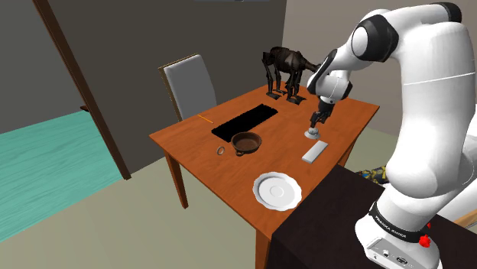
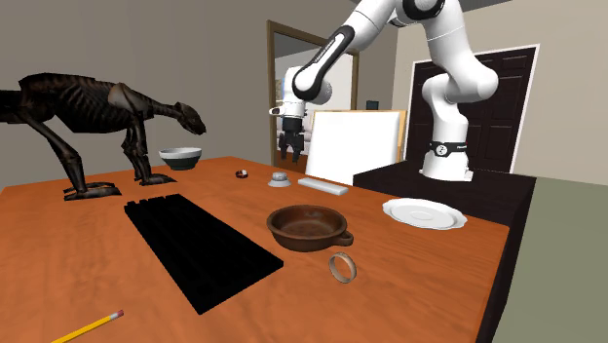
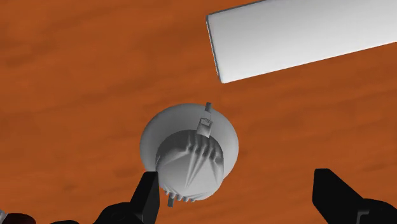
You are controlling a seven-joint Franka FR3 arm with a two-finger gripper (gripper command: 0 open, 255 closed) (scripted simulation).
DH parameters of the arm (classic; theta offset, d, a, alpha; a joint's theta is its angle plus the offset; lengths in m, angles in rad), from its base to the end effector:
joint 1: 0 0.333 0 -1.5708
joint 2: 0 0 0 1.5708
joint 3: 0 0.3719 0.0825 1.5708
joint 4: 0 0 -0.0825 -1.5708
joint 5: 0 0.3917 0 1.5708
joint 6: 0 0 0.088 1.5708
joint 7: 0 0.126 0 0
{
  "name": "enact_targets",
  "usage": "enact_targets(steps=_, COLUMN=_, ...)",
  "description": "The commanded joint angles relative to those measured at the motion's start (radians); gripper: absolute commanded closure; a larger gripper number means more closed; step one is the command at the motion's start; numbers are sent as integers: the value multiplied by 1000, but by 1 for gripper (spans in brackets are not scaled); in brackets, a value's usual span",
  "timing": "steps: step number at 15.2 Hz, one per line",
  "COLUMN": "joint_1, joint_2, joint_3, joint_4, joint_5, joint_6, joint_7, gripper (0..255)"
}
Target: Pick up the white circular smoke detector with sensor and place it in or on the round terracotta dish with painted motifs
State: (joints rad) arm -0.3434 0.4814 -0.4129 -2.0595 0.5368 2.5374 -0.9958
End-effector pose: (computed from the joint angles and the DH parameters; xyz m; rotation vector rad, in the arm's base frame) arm 0.4618 -0.4226 0.2451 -3.0950 0.2316 -0.2211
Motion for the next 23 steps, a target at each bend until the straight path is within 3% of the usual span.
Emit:
enact_targets(steps=1, joint_1=-47, joint_2=82, joint_3=23, joint_4=86, joint_5=33, joint_6=-7, joint_7=-37, gripper=0)
enact_targets(steps=9, joint_1=-89, joint_2=194, joint_3=73, joint_4=152, joint_5=85, joint_6=39, joint_7=-75, gripper=0)
enact_targets(steps=17, joint_1=-92, joint_2=201, joint_3=76, joint_4=156, joint_5=88, joint_6=42, joint_7=-77, gripper=0)
enact_targets(steps=18, joint_1=-92, joint_2=201, joint_3=76, joint_4=156, joint_5=88, joint_6=42, joint_7=-77, gripper=255)
enact_targets(steps=23, joint_1=-91, joint_2=201, joint_3=76, joint_4=156, joint_5=88, joint_6=42, joint_7=-76, gripper=255)
